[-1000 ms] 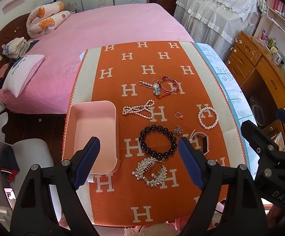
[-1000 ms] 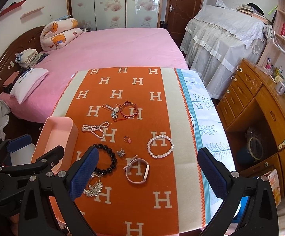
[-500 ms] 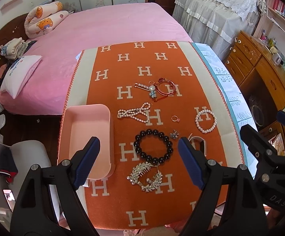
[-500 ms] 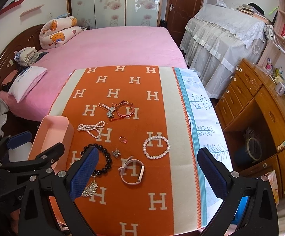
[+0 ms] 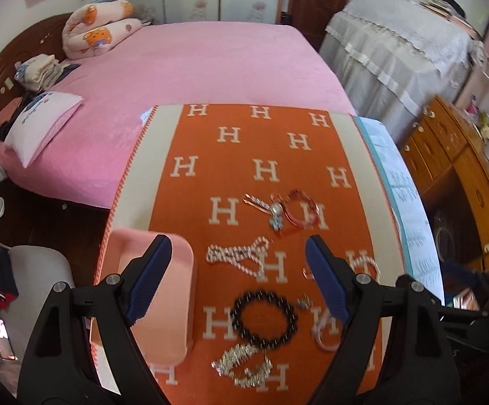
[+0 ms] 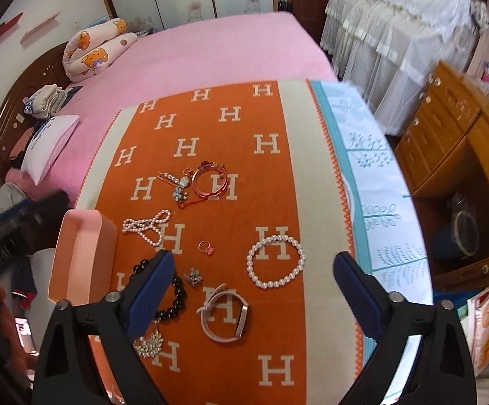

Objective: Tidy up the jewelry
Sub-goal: 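Lower the right tool onto the red beaded bracelet and close it, then grasp the pearl safety-pin brooch with the left tool while the right holds the red bracelet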

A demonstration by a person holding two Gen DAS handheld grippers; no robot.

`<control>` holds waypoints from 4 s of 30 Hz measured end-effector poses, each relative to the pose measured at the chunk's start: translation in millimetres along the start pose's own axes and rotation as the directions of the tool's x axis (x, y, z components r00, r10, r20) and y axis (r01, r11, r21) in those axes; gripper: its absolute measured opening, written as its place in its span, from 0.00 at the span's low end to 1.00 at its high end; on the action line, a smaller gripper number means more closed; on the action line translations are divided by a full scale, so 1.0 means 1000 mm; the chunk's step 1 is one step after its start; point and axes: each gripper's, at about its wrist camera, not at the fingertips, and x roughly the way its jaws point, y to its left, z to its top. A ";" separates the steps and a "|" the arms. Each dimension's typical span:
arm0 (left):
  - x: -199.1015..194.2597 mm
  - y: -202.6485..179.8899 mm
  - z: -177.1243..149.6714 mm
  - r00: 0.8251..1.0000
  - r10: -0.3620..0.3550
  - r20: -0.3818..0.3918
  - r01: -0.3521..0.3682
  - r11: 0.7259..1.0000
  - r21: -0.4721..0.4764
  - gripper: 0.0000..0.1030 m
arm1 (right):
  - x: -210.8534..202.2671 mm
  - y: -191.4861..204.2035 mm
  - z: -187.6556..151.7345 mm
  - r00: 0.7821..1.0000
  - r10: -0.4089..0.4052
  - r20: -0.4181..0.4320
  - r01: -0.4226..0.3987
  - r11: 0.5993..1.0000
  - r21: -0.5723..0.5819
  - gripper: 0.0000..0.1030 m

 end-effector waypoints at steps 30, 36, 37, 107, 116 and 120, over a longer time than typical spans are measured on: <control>0.234 0.002 0.077 0.906 -0.047 -0.420 -0.029 0.985 -0.172 0.49 | 0.255 0.075 0.115 0.991 0.021 -0.134 -0.060 0.953 -0.297 0.26; 0.264 -0.012 0.076 0.854 -0.011 -0.519 -0.100 0.978 -0.185 0.39 | 0.254 0.058 0.117 0.988 0.026 -0.155 -0.065 0.966 -0.250 0.07; 0.268 -0.014 0.075 0.847 -0.011 -0.531 -0.109 0.975 -0.194 0.38 | 0.252 0.050 0.117 0.986 0.033 -0.161 -0.069 0.972 -0.225 0.07; 0.276 -0.049 0.052 0.793 0.138 -0.594 -0.072 0.988 0.134 0.41 | 0.146 -0.003 0.062 0.971 0.192 -0.141 -0.191 0.981 0.016 0.07; 0.294 -0.049 0.051 0.788 0.186 -0.587 -0.114 0.981 0.158 0.34 | 0.150 -0.002 0.059 0.969 0.198 -0.148 -0.197 0.980 0.020 0.07; 0.294 -0.057 0.050 0.788 0.160 -0.595 -0.080 0.984 0.158 0.06 | 0.150 -0.005 0.057 0.968 0.202 -0.148 -0.200 0.979 0.028 0.07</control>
